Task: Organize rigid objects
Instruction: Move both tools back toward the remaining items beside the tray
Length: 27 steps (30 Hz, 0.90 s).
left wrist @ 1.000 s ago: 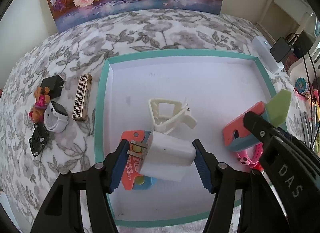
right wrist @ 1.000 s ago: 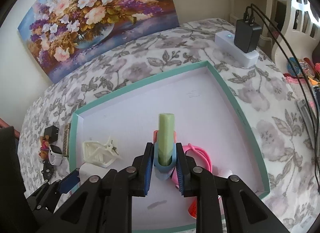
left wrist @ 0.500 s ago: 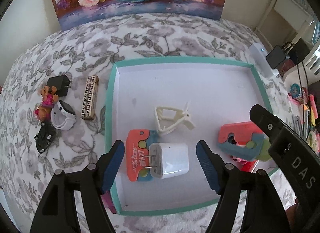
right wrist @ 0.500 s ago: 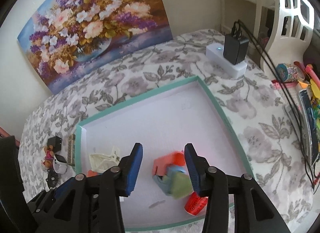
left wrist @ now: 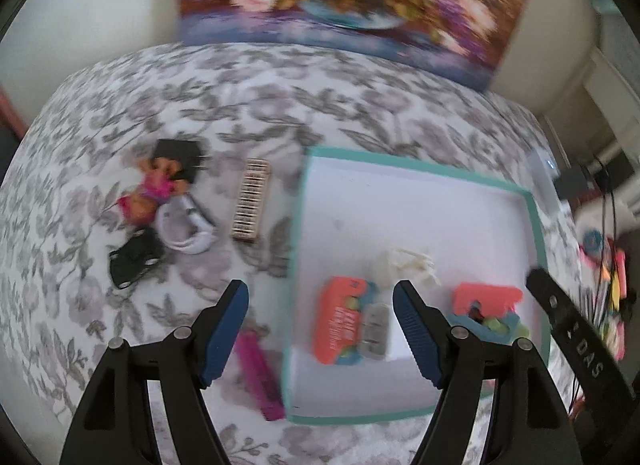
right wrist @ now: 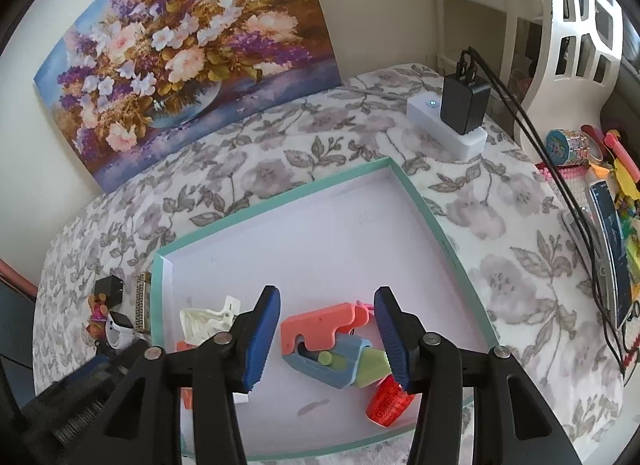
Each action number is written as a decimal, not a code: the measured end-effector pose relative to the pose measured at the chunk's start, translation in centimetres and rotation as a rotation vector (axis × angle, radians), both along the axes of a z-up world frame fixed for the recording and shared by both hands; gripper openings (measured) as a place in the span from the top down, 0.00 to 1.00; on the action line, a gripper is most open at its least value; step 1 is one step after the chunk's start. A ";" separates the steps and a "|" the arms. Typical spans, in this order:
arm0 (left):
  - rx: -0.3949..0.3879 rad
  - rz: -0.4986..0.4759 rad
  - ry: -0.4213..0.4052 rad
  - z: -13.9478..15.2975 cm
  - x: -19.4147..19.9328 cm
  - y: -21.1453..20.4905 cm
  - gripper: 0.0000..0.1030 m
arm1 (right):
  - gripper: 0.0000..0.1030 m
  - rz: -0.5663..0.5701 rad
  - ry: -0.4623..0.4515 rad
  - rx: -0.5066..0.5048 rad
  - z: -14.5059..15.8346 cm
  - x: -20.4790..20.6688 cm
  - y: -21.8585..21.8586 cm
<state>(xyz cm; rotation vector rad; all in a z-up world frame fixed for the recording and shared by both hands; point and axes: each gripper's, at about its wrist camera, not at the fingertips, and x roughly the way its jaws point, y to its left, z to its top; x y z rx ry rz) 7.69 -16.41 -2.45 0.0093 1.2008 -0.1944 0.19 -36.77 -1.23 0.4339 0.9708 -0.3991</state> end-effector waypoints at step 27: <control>0.043 0.295 0.016 -0.8 2.8 9.8 0.07 | 0.00 0.097 0.091 -0.087 -1.8 1.8 4.7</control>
